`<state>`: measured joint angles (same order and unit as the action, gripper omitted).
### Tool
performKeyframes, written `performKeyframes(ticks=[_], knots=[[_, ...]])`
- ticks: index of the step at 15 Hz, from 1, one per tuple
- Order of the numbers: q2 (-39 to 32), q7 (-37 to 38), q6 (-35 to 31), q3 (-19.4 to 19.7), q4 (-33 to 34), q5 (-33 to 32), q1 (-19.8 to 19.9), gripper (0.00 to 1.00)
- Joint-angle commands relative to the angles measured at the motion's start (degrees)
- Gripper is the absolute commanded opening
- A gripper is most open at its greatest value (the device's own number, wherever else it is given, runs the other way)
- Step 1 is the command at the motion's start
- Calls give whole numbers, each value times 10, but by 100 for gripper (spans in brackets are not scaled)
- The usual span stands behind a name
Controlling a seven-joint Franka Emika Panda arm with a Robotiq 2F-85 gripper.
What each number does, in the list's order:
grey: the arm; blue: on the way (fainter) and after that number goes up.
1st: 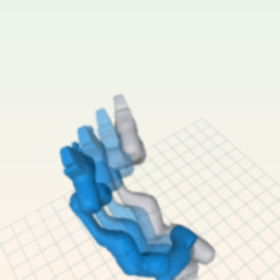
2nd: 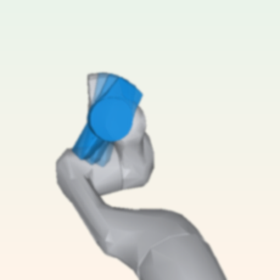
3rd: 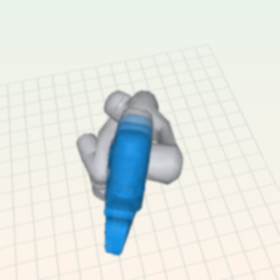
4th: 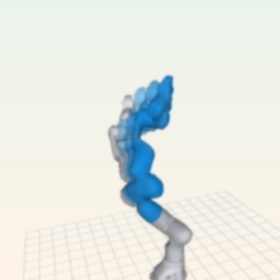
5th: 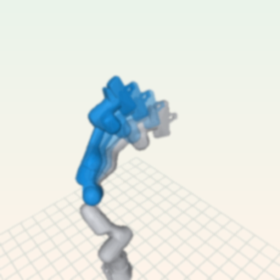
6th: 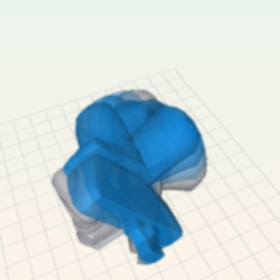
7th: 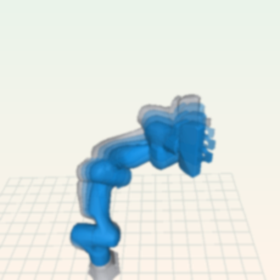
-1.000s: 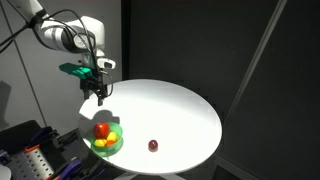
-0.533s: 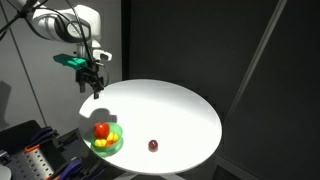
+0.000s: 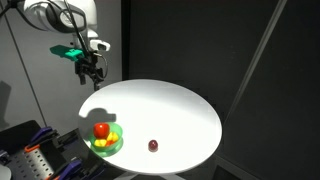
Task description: Pick up the red strawberry toy from the table and put it in the green bowl
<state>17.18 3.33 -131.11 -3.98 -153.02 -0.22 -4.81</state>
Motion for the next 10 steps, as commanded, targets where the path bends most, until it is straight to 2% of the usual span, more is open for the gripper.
performKeyframes(ticks=[1, 10], knots=[[41, 17, -7, -4, -16, 16, 1, 100], [79, 60, -20, -12, -26, 22, 2, 100]])
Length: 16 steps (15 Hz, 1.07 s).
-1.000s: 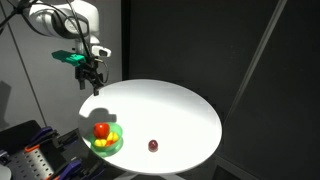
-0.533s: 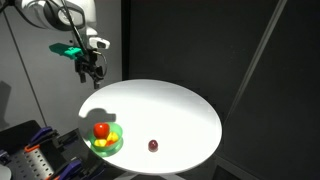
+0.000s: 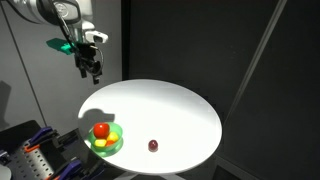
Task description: Pick up the red strawberry toy from the table and put it in the green bowl
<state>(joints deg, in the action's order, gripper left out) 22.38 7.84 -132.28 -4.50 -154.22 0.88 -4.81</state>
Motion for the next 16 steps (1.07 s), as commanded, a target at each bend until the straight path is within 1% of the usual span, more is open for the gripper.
performKeyframes(ticks=[1, 9, 10, 16], knots=[[30, 13, -6, -7, -15, 13, 0, 100], [35, -1, 1, -5, -14, 26, -6, 100], [20, 2, -1, -6, -6, 14, 1, 100], [18, 2, -1, -7, -6, 14, 1, 100]])
